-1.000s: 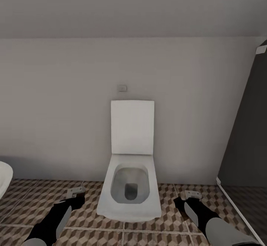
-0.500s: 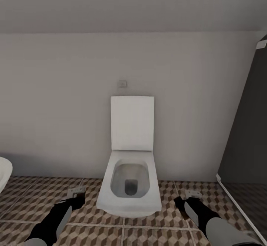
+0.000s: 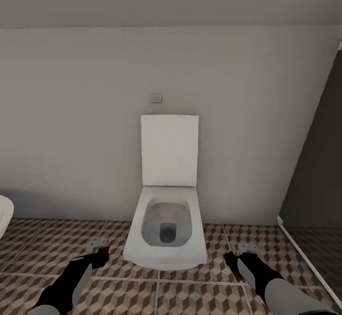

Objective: Take the four mousetraps from the cabinet in the bathroom and place them on the bathroom floor. Make sure all four end up on the same floor surface, and ensure that at least two of them are either under or directly next to the same bathroom sink.

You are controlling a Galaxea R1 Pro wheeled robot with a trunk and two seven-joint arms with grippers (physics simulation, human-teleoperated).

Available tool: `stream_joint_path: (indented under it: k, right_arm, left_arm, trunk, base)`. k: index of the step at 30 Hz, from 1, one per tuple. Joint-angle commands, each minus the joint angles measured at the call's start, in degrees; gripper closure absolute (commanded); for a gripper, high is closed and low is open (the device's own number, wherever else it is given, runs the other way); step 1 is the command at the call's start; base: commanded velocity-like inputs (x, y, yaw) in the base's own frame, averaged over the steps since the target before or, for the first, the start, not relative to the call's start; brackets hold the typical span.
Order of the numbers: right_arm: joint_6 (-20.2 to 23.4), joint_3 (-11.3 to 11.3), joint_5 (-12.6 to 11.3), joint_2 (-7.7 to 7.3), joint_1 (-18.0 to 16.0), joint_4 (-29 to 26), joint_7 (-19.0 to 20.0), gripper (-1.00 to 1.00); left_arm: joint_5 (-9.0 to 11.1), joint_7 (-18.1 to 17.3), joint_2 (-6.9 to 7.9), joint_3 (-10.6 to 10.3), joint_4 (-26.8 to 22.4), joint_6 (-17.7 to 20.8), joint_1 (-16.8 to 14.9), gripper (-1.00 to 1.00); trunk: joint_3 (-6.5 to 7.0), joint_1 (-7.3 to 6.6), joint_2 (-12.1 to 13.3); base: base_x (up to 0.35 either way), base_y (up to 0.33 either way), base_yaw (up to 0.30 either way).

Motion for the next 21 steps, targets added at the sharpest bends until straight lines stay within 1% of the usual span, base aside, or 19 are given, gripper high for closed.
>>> stream_joint_path:
  k: [1, 21]
  right_arm:
    - [0.3, 0.5, -0.6, -0.04, 0.0, -0.1, -0.4, 1.00]
    - [0.2, 0.5, -0.6, 0.05, 0.0, -0.1, -0.4, 1.00]
  left_arm:
    - [0.5, 0.4, 0.01, -0.1, -0.1, 0.3, 0.0, 1.00]
    - [0.5, 0.5, -0.08, -0.2, -0.2, 0.4, 0.0, 1.00]
  trunk:
    - [-0.29, 0.01, 0.0]
    - [-4.72, 0.53, -0.3]
  base:
    - [0.000, 0.000, 0.000]
    - [0.000, 0.000, 0.000]
